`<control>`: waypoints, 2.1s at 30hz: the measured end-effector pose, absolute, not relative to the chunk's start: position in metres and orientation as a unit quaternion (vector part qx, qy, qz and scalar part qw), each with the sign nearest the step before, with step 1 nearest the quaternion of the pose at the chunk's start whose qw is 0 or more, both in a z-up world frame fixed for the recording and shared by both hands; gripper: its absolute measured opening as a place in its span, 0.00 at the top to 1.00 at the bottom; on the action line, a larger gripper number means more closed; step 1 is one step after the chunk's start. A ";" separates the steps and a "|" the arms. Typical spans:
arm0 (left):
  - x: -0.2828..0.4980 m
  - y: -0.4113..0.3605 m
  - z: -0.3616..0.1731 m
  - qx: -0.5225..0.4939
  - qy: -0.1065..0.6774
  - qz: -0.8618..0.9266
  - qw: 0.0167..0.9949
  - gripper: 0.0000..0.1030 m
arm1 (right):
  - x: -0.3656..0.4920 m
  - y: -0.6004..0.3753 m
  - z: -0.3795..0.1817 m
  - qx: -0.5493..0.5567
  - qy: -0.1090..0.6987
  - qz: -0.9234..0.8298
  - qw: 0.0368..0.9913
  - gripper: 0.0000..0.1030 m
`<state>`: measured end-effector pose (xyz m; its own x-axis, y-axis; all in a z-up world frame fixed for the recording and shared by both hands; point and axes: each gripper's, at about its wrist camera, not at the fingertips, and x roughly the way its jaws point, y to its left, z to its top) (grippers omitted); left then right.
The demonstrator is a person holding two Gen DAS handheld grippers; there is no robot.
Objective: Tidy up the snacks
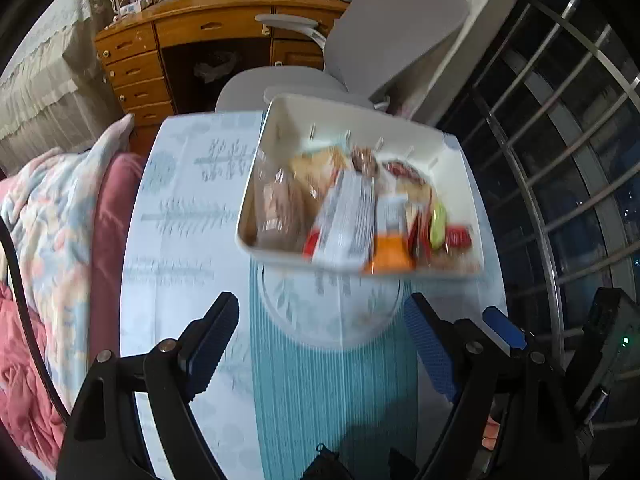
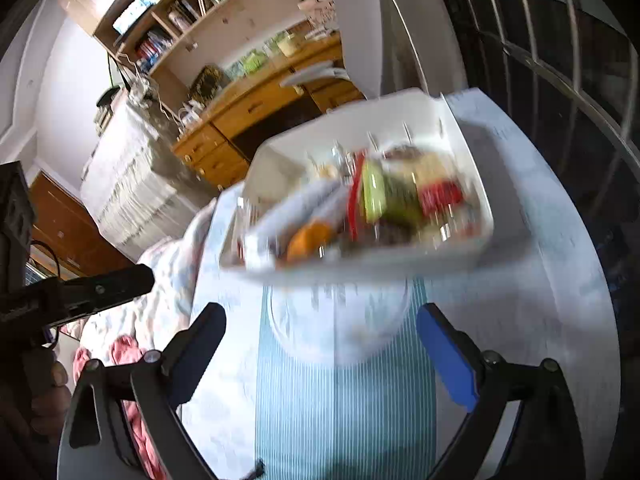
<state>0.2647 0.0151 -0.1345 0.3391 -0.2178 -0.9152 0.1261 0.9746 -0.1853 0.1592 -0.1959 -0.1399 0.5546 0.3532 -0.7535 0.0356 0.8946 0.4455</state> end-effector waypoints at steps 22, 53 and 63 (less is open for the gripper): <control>0.051 0.057 -0.070 -0.070 0.528 -0.103 0.840 0.02 | -0.019 -0.158 -0.042 0.109 0.523 0.078 0.842 0.03; 0.043 0.016 -0.088 -0.018 0.550 -0.012 0.835 0.01 | -0.014 -0.165 -0.048 0.030 0.562 0.060 0.825 0.02; 0.052 0.008 -0.098 -0.015 0.559 -0.028 0.829 0.01 | -0.007 -0.170 -0.057 0.027 0.581 0.047 0.812 0.02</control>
